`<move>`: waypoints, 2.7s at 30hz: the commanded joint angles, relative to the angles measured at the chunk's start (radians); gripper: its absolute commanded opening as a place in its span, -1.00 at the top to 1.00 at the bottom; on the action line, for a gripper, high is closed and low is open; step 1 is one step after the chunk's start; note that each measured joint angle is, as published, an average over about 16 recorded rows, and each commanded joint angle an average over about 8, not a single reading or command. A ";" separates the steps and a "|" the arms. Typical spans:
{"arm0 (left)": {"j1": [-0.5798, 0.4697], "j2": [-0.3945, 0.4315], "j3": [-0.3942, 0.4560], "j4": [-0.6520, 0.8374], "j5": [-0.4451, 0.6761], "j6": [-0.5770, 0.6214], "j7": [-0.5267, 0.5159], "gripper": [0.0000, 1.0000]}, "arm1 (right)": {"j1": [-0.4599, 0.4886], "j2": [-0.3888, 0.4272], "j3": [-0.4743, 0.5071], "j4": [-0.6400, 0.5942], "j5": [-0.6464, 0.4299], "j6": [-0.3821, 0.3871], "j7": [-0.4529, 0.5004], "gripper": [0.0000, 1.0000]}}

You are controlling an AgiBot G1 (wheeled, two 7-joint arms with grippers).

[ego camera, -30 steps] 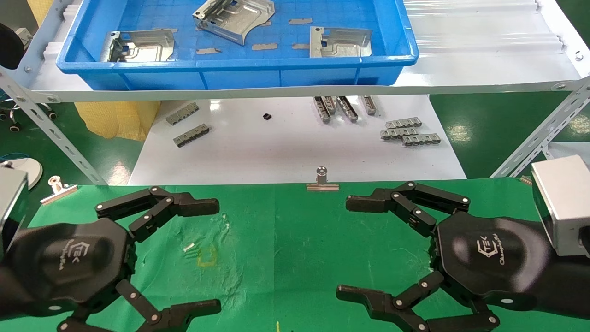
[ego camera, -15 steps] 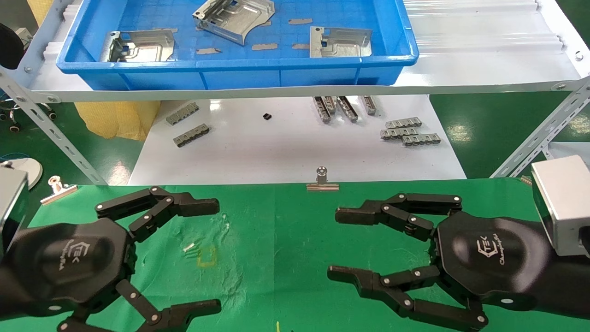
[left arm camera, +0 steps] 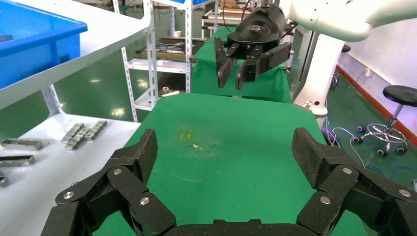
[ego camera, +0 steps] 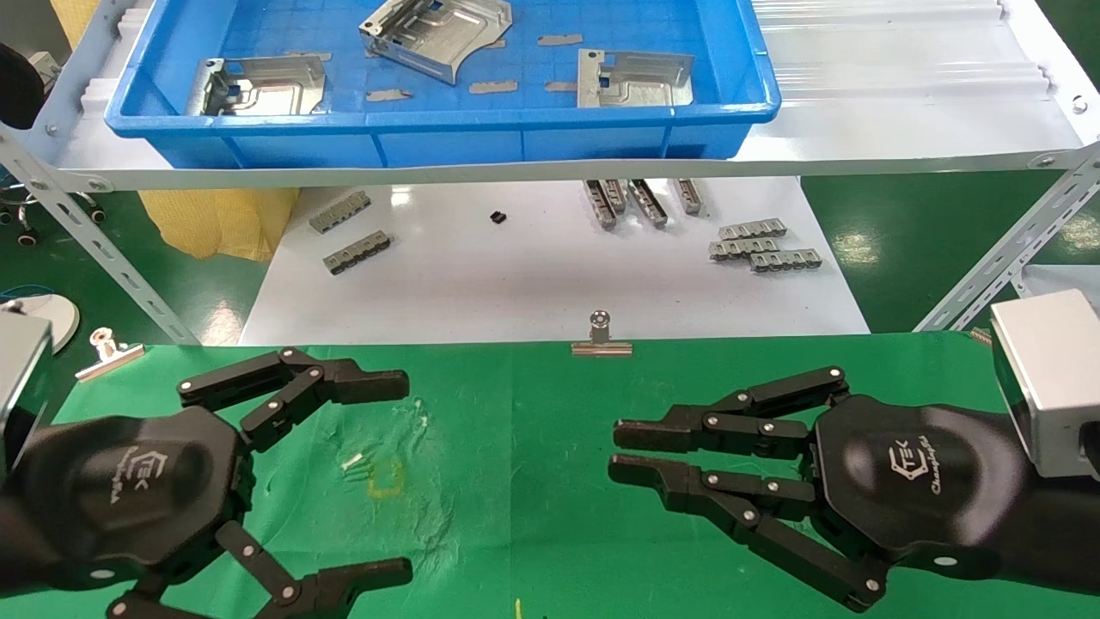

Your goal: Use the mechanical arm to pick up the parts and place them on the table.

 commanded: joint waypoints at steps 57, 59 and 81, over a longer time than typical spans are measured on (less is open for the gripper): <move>-0.995 0.738 0.361 1.198 0.753 -0.780 -0.156 1.00 | 0.000 0.000 0.000 0.000 0.000 0.000 0.000 -1.00; -0.992 0.737 0.361 1.197 0.751 -0.776 -0.161 1.00 | 0.000 0.000 0.000 0.000 0.000 0.000 0.000 -1.00; -0.984 0.719 0.342 1.212 0.700 -0.728 -0.154 1.00 | 0.000 0.000 -0.001 0.000 0.000 0.000 0.000 -1.00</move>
